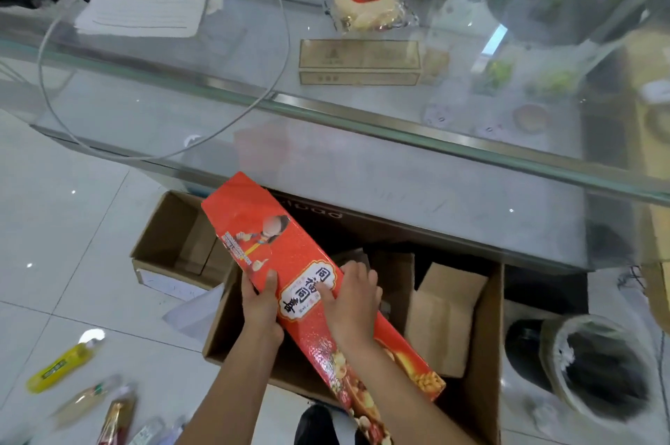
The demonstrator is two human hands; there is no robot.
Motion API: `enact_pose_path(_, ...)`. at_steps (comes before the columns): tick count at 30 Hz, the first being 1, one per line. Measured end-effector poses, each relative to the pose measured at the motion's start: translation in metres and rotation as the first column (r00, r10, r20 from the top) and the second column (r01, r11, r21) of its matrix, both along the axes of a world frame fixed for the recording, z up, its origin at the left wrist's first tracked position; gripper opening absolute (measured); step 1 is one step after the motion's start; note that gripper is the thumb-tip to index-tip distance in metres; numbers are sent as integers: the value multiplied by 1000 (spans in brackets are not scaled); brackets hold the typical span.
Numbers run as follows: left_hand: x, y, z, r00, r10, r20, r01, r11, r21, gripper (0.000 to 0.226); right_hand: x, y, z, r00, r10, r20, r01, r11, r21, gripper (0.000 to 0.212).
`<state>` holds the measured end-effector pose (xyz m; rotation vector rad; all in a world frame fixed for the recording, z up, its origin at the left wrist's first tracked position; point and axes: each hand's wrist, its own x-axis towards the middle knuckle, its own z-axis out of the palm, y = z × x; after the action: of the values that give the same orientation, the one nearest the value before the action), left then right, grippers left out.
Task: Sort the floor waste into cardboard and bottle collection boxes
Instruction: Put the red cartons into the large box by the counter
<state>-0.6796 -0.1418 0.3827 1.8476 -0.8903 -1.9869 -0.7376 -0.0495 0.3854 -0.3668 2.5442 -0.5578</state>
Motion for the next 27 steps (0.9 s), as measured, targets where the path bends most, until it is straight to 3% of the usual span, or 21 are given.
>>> enact_pose_path(3,1,-7,-8,999,36,29,-37,999,35,44,-3,-11,1,1000,17,-22,-16,1000,4,39)
enact_pose_path(8,-1,1,-11,1000,3,23,-2,999,-43,42,-6,-4,-2,998,32,-55,-34,999,-31,35)
enact_pose_path(13,-3,-17,-18,995,67,71,-67,998,-8,40,-11,-24,2,1000,-13,14,14,1000,-22,35)
enact_pose_path(19,6,-5,-26,990,49,129,-26,984,-174,39,-11,-7,-11,983,-8,183,24,996,-85,31)
enact_pose_path(22,6,0,-32,988,42,149,-21,990,-137,44,-24,4,-30,919,81,385,-34,991,-125,47)
enact_pose_path(24,5,-3,-34,994,0,111,-2,1000,24,54,-28,3,-36,858,97,505,-83,995,-51,78)
enact_pose_path(25,6,-5,-34,996,-34,88,25,994,103,57,-27,2,-39,842,108,529,-118,993,-15,90)
enact_pose_path(27,14,-6,-31,997,-68,25,62,982,177,66,-22,1,-40,852,141,504,-162,987,-2,93)
